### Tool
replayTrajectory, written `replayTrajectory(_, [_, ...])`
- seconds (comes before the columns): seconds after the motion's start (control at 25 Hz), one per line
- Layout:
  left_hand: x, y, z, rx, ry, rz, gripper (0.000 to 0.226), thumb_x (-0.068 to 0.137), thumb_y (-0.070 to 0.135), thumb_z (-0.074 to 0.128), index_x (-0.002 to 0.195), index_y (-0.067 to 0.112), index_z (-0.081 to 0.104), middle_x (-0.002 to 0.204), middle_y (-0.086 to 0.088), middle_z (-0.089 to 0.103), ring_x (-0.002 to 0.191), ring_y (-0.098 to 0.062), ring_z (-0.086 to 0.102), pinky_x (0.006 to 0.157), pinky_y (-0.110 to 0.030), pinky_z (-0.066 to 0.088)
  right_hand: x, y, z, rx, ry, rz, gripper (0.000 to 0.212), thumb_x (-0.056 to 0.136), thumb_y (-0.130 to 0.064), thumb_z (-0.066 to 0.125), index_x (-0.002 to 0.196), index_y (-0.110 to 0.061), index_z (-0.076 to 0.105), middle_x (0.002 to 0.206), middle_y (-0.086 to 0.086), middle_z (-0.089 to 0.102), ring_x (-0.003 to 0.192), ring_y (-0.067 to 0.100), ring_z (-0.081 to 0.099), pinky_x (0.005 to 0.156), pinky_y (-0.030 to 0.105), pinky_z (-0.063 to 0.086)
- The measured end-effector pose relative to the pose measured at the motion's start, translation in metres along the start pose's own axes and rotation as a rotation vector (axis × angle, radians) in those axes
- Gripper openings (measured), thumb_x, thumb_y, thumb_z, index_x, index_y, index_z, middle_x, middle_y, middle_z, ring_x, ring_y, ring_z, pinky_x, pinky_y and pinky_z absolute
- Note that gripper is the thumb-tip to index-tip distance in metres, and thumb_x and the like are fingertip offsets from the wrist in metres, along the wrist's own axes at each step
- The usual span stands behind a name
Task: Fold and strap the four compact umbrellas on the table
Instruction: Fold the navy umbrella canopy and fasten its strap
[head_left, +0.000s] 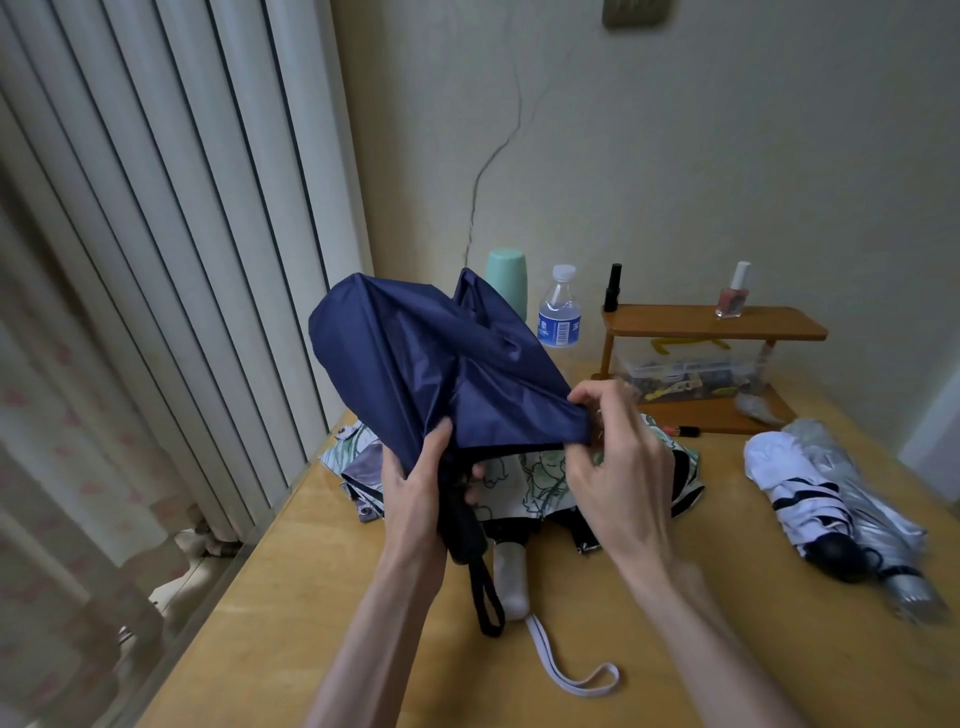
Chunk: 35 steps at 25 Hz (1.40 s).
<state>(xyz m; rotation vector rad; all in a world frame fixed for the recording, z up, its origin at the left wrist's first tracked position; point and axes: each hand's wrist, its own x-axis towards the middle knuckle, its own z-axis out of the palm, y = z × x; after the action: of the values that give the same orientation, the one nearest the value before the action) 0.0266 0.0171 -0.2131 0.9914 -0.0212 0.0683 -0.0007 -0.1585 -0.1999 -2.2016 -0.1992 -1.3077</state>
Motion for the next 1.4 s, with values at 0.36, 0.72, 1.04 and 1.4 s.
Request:
replayTrajectory(0.36, [0.0,-0.004,0.0,0.192,0.039,0.039,0.064,0.083,0.059,0.082,0.134,0.027,0.06,0.124,-0.001,0.074,0.103,-0.025,0.07,0.074,-0.042,0.058,-0.003,0.0,-0.001,-0.21,0.046,-0.112,0.048,0.075,0.009,0.081,0.12,-0.007,0.072,0.109,0.008,0.07,0.096,0.025,0.067,0.083,0.037,0.058])
replayTrajectory(0.72, [-0.003,0.003,0.0,0.151,0.079,0.002,0.075,0.074,0.06,0.086,0.14,0.036,0.057,0.131,0.009,0.07,0.111,-0.02,0.07,0.066,-0.035,0.059,0.001,0.008,-0.006,-0.07,0.145,0.047,0.049,0.079,0.013,0.075,0.121,-0.007,0.06,0.109,0.009,0.072,0.089,0.021,0.07,0.07,0.03,0.057])
replayTrajectory(1.04, [0.0,-0.003,-0.003,0.236,0.048,0.091,0.046,0.092,0.035,0.08,0.133,0.027,0.06,0.123,0.005,0.074,0.108,-0.02,0.073,0.07,-0.034,0.061,0.005,0.019,-0.007,0.082,0.107,0.165,0.053,0.08,0.013,0.07,0.128,-0.009,0.062,0.112,0.003,0.073,0.09,0.001,0.061,0.07,0.024,0.052])
replayTrajectory(1.4, [0.002,0.003,-0.009,0.251,0.077,0.179,0.059,0.086,0.027,0.086,0.137,0.033,0.057,0.122,0.016,0.074,0.113,-0.008,0.072,0.101,-0.038,0.059,-0.001,0.012,-0.01,-0.061,0.19,0.049,0.03,0.092,-0.009,0.072,0.123,-0.006,0.069,0.106,0.003,0.077,0.087,0.018,0.072,0.071,0.011,0.041])
